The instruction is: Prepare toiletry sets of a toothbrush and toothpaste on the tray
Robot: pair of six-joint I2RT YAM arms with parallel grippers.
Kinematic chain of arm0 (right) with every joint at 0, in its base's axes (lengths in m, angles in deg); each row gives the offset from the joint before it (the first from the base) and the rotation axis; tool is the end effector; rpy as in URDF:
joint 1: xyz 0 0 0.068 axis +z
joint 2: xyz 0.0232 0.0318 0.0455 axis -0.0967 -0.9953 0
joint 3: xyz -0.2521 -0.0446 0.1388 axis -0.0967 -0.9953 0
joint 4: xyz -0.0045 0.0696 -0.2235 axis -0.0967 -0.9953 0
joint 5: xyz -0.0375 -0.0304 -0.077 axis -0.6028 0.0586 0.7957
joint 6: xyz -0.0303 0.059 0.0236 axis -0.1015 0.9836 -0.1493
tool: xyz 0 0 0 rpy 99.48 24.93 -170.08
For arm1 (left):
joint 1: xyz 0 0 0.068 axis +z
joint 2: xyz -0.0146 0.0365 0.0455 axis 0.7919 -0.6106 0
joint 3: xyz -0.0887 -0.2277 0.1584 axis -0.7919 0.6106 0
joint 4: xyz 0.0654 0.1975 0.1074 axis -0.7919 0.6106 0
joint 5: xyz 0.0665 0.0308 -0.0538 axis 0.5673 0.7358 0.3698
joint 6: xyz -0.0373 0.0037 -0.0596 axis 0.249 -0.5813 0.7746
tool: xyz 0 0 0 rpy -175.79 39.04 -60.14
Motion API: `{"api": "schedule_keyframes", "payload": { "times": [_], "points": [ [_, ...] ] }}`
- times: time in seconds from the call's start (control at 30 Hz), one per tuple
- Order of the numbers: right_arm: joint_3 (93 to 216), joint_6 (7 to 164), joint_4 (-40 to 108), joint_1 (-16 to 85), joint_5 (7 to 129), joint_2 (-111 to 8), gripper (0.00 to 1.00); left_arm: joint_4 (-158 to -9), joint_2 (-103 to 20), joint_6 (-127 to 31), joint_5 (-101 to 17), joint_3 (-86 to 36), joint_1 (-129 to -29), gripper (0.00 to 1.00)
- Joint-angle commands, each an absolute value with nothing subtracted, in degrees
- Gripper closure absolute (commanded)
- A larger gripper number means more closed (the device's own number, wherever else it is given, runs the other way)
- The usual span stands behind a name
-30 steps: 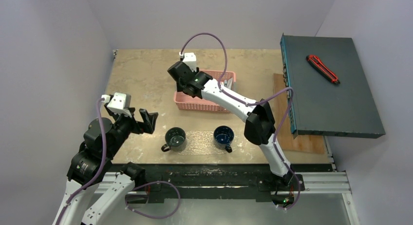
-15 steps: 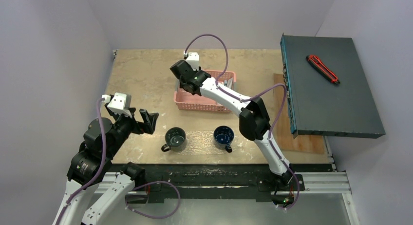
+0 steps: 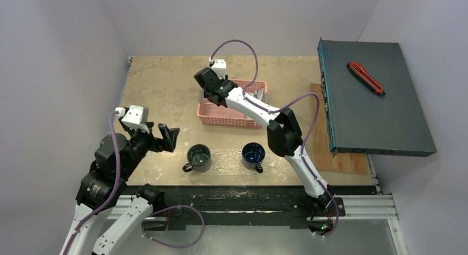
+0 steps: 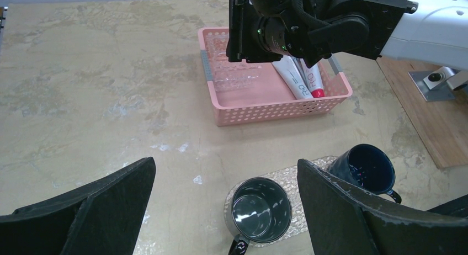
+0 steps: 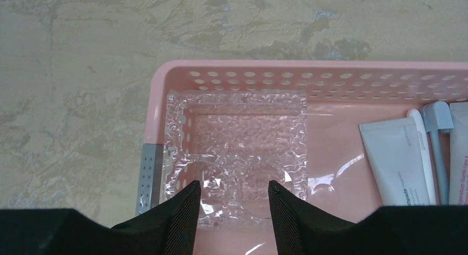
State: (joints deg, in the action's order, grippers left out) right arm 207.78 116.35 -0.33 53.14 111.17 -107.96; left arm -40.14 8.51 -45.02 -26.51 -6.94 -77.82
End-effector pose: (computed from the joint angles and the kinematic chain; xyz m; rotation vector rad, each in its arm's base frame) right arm 0.3876 0.3749 0.2495 0.1072 2.1629 0.1225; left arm 0.0511 -0.0166 0.3624 0.0863 1.8055 -0.3878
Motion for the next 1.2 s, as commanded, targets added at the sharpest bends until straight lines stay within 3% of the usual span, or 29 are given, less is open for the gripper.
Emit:
{"api": "schedule_keyframes", "payload": {
  "times": [0.0, 0.3, 0.53, 0.97, 1.07, 1.17],
  "points": [
    [211.0, 116.9, 2.0, 52.7, 112.9, -108.9, 0.5, -41.8, 8.7, -44.7, -26.8, -8.4, -77.3, 0.0],
    [212.0, 115.7, 2.6, 52.6, 112.6, -111.0, 0.51, -41.9, 8.8, -44.6, -27.1, -8.5, -77.3, 0.0],
    [212.1, 115.1, 2.0, 52.4, 112.9, -111.8, 0.58, -41.9, 8.9, -44.7, -27.2, -8.5, -77.3, 0.0],
    [211.0, 113.8, 1.5, 52.3, 112.9, -110.8, 0.88, -41.8, 9.0, -44.7, -26.9, -8.5, -77.3, 0.0],
    [209.9, 113.5, 1.8, 52.3, 112.9, -109.8, 1.0, -41.8, 8.9, -44.7, -27.0, -8.5, -77.3, 0.0],
    [209.0, 113.5, 2.5, 52.3, 112.6, -108.3, 1.0, -41.9, 8.8, -44.7, -26.9, -8.5, -77.3, 0.0]
  ]
}}
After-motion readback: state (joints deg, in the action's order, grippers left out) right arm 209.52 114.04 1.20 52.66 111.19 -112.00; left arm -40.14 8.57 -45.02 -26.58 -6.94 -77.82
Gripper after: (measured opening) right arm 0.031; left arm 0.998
